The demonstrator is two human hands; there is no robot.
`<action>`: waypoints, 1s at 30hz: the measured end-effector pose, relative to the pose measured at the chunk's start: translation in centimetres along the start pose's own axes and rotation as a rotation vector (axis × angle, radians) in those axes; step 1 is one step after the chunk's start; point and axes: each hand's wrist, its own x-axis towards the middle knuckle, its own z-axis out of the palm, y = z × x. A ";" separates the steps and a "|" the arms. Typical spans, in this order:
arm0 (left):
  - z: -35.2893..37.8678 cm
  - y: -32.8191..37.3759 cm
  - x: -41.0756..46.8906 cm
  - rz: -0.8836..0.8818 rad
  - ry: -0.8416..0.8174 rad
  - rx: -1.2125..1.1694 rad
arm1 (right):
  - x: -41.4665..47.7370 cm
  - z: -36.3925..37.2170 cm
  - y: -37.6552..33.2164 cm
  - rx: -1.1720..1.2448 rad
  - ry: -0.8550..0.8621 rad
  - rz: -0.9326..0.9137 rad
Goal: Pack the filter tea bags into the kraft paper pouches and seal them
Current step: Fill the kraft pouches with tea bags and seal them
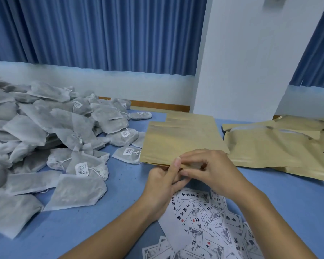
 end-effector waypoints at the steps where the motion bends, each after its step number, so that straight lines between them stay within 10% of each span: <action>1: 0.0 0.0 -0.1 -0.004 0.006 -0.010 | 0.1 0.0 0.1 0.046 0.001 0.012; 12: 0.4 0.8 -0.6 0.050 -0.054 0.014 | 0.2 -0.6 1.8 0.472 0.017 0.054; 22: -0.5 1.2 0.0 -0.038 0.084 -0.172 | 0.3 -0.2 -0.4 -0.013 0.049 -0.108; 30: -0.5 1.9 -0.4 -0.042 0.206 0.324 | 0.1 1.6 -1.6 -0.686 0.123 -0.047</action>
